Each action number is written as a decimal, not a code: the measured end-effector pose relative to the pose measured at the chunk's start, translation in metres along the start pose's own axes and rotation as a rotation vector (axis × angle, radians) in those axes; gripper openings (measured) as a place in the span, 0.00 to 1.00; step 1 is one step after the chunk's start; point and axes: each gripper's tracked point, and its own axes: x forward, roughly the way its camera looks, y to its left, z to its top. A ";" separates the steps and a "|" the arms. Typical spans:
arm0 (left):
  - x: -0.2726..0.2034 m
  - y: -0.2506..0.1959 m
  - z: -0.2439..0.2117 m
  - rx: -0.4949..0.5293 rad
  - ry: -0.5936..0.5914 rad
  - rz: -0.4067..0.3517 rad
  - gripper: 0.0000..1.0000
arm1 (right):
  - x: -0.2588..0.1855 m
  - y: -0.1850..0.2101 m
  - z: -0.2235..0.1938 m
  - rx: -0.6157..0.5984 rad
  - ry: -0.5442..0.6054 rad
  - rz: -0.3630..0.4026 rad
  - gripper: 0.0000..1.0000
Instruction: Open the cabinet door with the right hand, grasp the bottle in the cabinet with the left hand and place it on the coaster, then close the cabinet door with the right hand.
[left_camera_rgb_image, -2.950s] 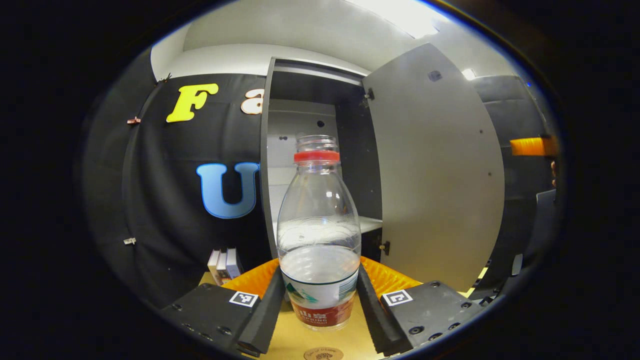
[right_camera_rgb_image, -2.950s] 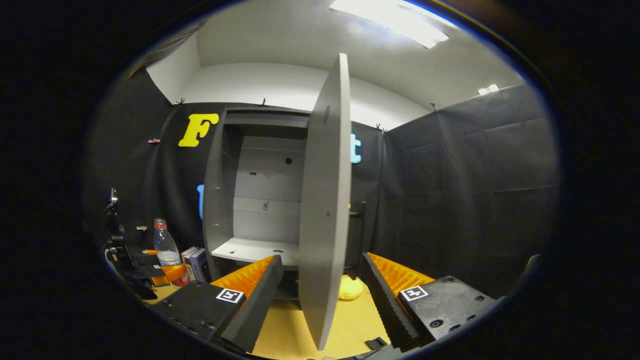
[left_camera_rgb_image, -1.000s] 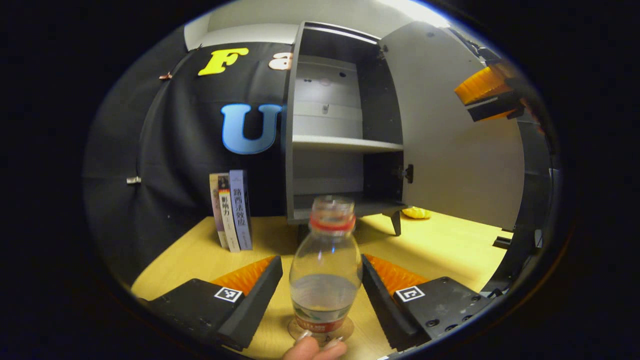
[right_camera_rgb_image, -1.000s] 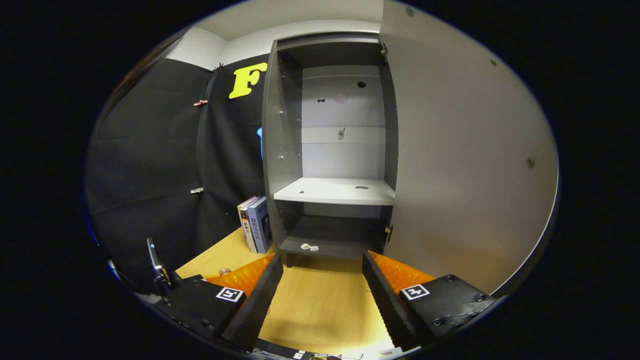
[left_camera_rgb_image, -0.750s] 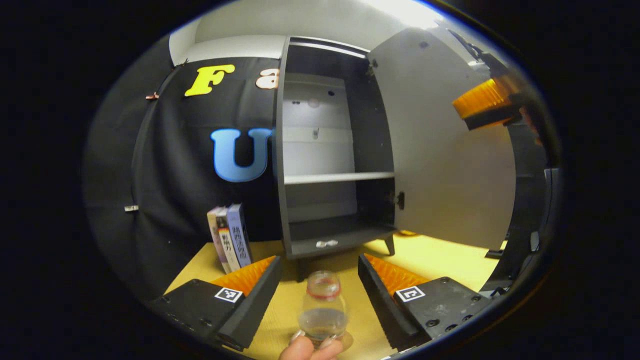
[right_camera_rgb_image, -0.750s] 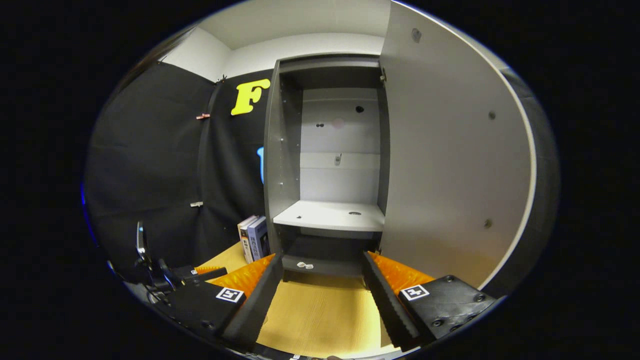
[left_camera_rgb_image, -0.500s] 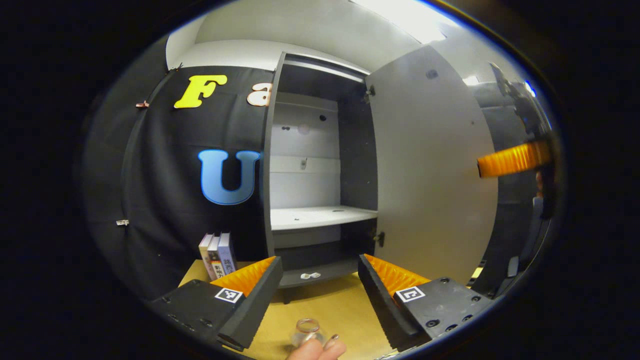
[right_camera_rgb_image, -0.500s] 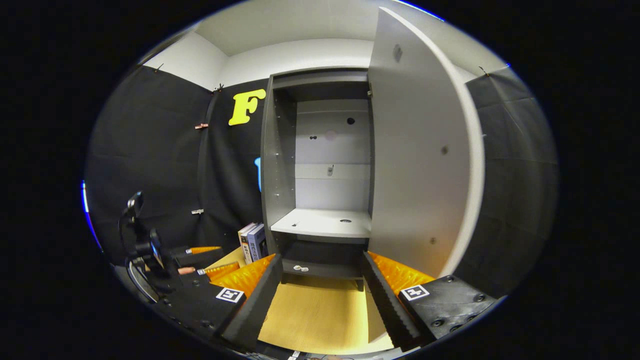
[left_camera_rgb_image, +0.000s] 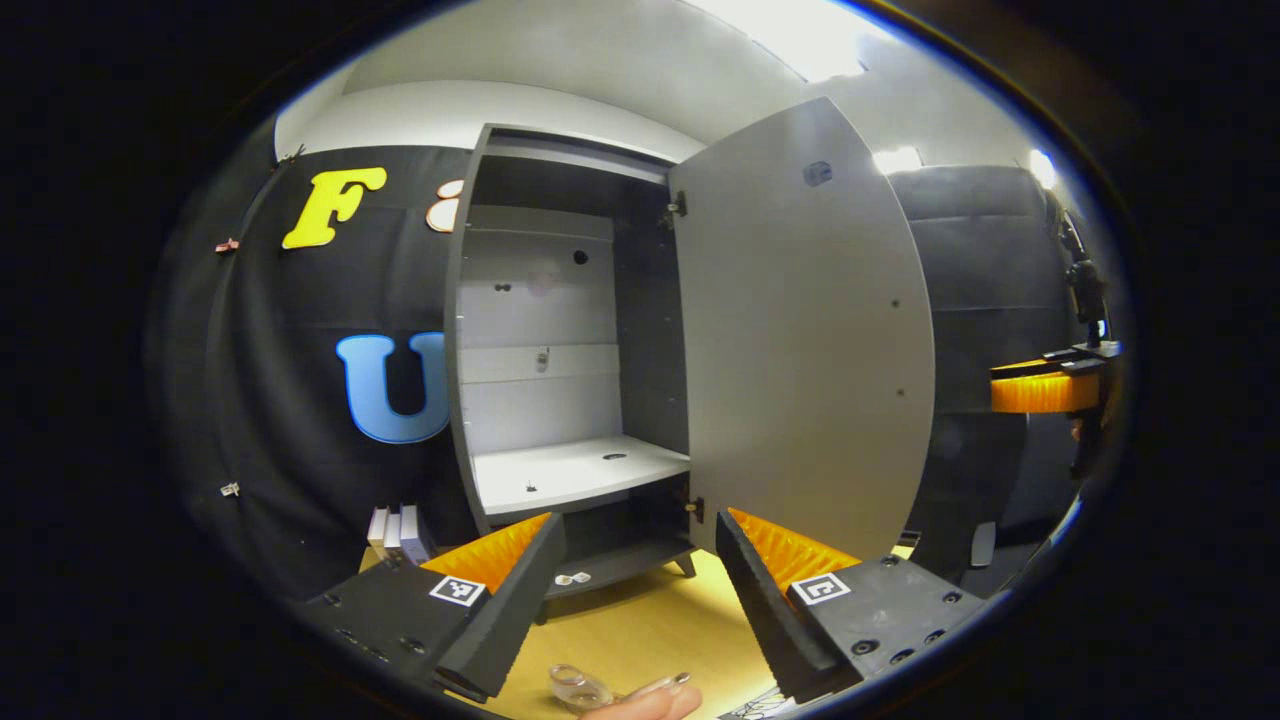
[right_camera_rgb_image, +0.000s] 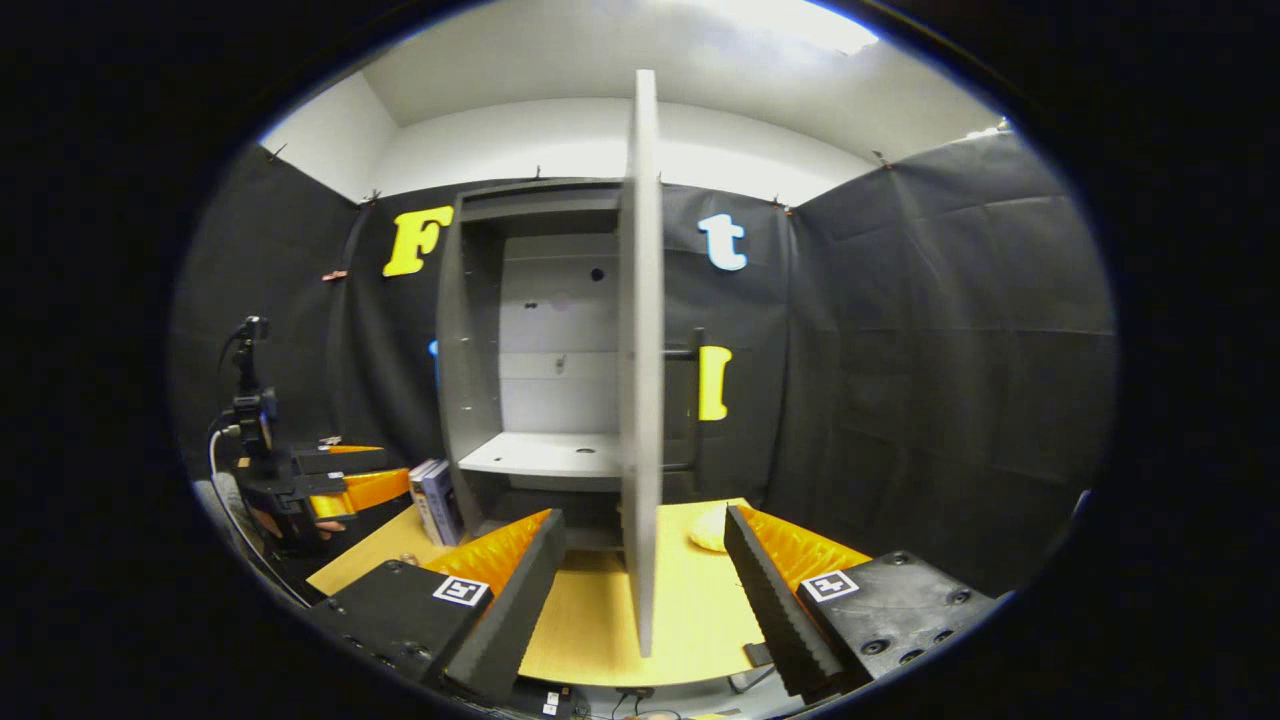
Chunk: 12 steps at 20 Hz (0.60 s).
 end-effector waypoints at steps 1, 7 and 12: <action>0.001 -0.004 0.001 0.001 0.004 0.004 0.94 | 0.005 -0.012 0.003 0.027 0.002 -0.013 0.94; 0.005 -0.012 0.005 -0.113 0.005 0.082 0.94 | 0.046 -0.030 0.009 0.040 -0.018 0.094 0.98; -0.009 0.001 0.013 -0.127 -0.020 0.195 0.95 | 0.074 -0.023 0.012 0.064 -0.020 0.209 0.98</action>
